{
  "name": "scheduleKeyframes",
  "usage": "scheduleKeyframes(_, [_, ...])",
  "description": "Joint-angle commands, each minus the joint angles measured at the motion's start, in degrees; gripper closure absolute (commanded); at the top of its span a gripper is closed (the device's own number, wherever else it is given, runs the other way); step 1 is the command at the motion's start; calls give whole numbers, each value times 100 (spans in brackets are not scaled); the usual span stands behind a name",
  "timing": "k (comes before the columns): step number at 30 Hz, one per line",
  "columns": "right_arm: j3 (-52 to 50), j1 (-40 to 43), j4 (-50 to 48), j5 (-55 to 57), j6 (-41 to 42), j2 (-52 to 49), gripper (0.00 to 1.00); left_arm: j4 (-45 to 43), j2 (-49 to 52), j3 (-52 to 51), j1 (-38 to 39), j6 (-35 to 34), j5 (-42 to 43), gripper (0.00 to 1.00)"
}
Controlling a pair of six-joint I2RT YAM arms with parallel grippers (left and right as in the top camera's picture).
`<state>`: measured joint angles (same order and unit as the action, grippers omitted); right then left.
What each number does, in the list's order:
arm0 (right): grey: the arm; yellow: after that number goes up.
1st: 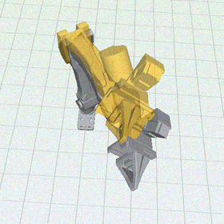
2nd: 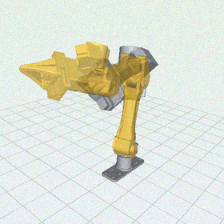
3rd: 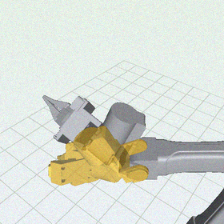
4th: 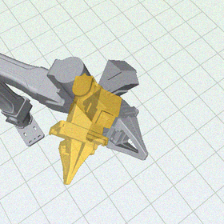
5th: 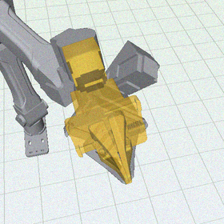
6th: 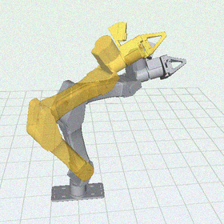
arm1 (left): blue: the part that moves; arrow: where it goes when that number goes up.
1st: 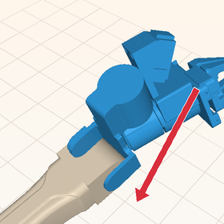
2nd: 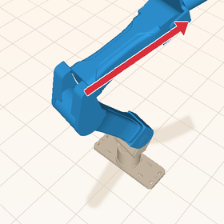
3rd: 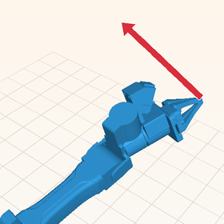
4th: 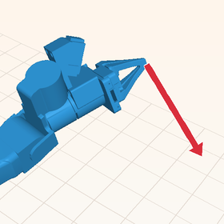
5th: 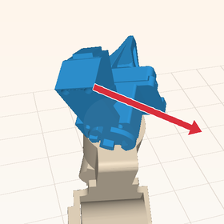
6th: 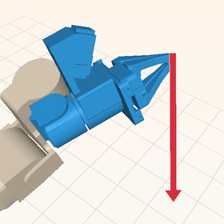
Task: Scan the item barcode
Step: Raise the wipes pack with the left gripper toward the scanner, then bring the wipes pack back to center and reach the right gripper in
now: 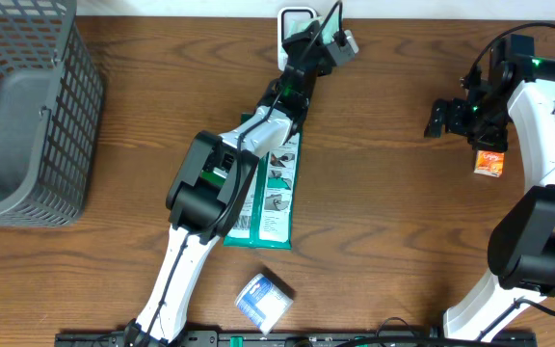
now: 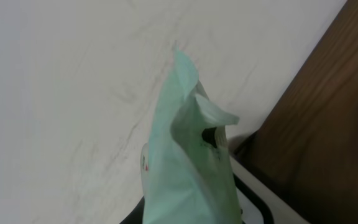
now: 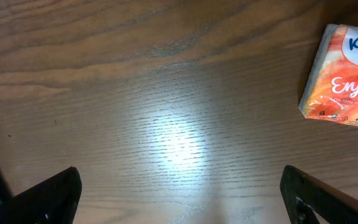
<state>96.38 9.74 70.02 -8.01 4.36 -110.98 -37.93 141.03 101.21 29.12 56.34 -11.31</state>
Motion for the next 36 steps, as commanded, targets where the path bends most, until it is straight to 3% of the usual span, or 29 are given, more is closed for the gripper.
scheduleKeyframes(1, [15,2,2,26,74,22,1,-103,20,76,-7,-116,81,93])
scheduleKeyframes(10, [15,2,4,26,74,22,1,-114,-133,76,-17,-131,79,93])
scheduleKeyframes(15, [15,2,2,26,74,22,1,31,-356,76,-17,-798,59,93])
scheduleKeyframes(22, [15,2,4,26,74,22,1,1725,-1386,76,-17,-2345,623,93])
scheduleKeyframes(29, [15,2,4,26,74,22,1,3421,-2708,76,-33,-4406,1279,93])
scheduleKeyframes(32, [15,2,2,26,74,22,1,4457,-3178,76,-52,-5217,2059,93])
scheduleKeyframes(36, [15,2,2,26,74,22,1,5545,-3471,76,-63,-5657,3230,93])
